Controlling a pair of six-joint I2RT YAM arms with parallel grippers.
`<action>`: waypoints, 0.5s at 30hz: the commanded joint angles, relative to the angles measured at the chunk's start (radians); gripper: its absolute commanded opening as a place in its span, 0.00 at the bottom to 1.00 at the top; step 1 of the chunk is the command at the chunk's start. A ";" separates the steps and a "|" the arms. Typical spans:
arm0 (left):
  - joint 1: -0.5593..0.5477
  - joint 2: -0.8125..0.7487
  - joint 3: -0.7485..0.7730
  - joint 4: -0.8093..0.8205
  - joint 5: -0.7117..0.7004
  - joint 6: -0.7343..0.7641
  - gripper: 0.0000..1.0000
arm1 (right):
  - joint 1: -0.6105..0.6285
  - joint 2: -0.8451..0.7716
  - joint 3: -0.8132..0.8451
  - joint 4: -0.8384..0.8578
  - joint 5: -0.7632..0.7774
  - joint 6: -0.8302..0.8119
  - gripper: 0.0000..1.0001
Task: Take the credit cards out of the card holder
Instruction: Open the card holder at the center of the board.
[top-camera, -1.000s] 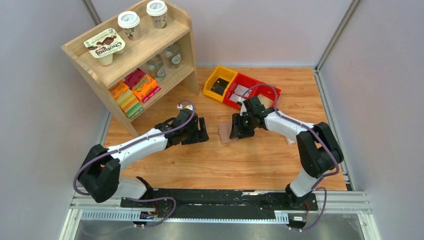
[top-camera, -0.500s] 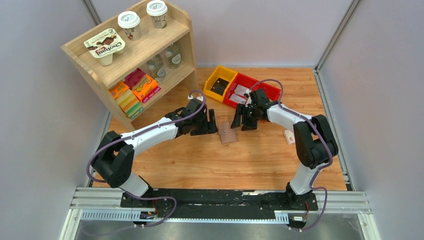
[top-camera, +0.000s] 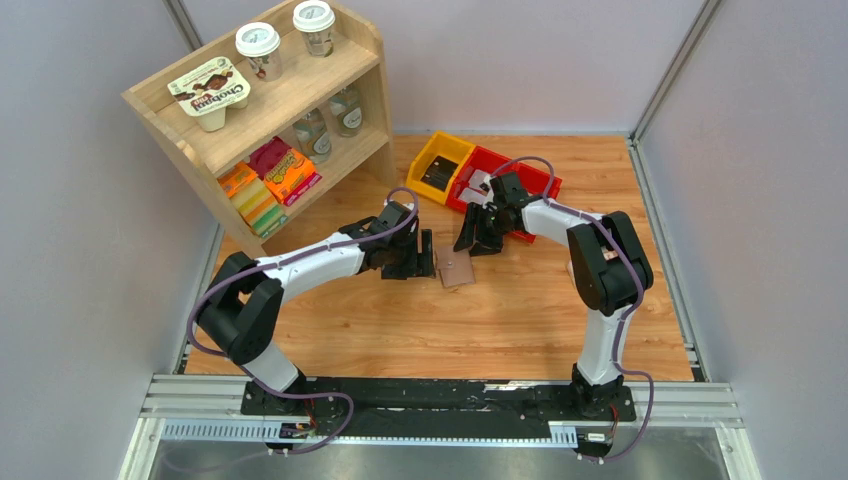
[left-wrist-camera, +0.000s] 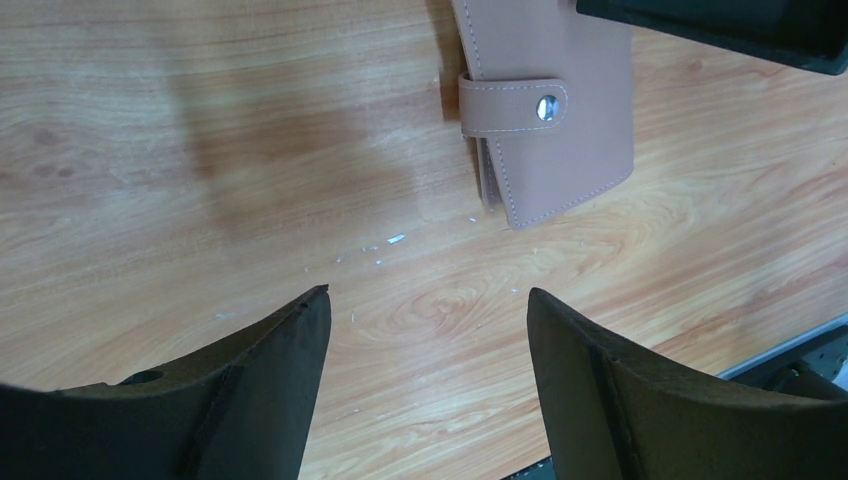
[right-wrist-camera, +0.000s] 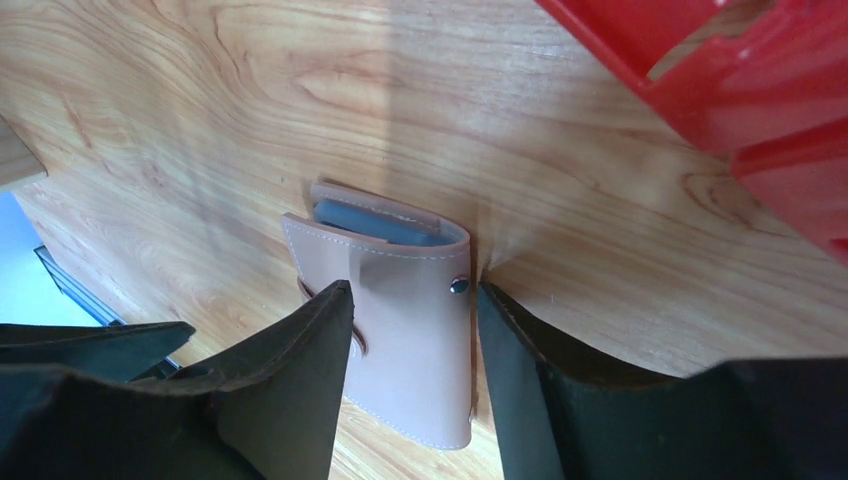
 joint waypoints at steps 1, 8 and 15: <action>-0.005 0.055 0.050 -0.001 0.053 0.038 0.79 | 0.008 0.024 0.006 0.039 0.002 0.011 0.54; -0.005 0.104 0.083 -0.005 0.071 0.037 0.79 | 0.025 0.032 -0.071 0.079 0.014 0.005 0.45; -0.006 0.134 0.114 -0.033 0.060 0.038 0.79 | 0.046 -0.011 -0.157 0.135 0.037 0.077 0.24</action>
